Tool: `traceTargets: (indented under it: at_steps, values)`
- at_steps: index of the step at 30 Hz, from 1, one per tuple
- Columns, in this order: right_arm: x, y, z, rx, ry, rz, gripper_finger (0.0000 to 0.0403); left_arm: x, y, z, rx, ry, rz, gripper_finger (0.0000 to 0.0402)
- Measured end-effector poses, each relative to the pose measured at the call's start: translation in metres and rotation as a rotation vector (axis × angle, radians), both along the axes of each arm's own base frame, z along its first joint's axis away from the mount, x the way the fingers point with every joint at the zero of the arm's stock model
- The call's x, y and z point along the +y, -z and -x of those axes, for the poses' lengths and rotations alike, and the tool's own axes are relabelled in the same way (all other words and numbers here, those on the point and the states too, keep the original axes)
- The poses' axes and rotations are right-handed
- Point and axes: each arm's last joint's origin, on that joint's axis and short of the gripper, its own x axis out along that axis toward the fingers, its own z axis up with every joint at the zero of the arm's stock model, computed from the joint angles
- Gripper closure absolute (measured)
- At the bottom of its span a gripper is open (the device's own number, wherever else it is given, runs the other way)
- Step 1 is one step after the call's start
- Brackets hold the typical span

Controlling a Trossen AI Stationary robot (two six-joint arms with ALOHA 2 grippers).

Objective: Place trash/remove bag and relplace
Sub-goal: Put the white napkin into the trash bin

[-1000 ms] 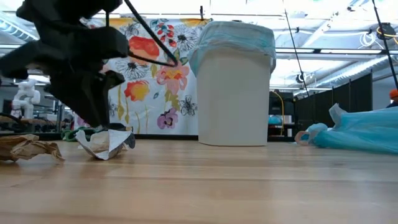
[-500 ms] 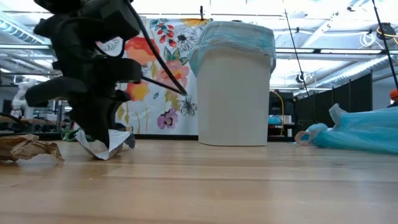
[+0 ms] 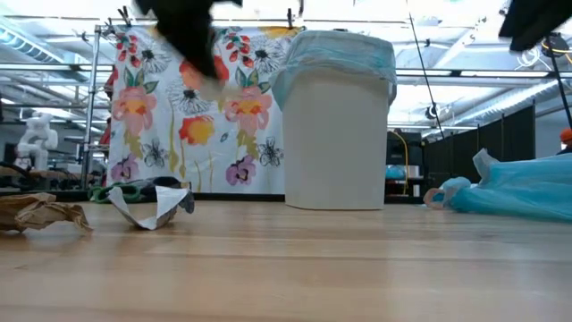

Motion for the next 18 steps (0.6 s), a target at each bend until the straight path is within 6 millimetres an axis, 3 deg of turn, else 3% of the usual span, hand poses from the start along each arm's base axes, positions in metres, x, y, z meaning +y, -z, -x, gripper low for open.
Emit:
traceTargets:
  at_steps: [12, 18]
  values:
    - [-0.051, 0.06, -0.001, -0.162, -0.235, -0.16, 0.0337, 0.034, -0.132, -0.012, -0.339, -0.025, -0.051, 0.04]
    - [-0.076, 0.072, -0.009, -0.155, -0.321, -0.155, 0.0349, 0.074, -0.17, -0.027, -0.525, -0.092, -0.149, 0.04]
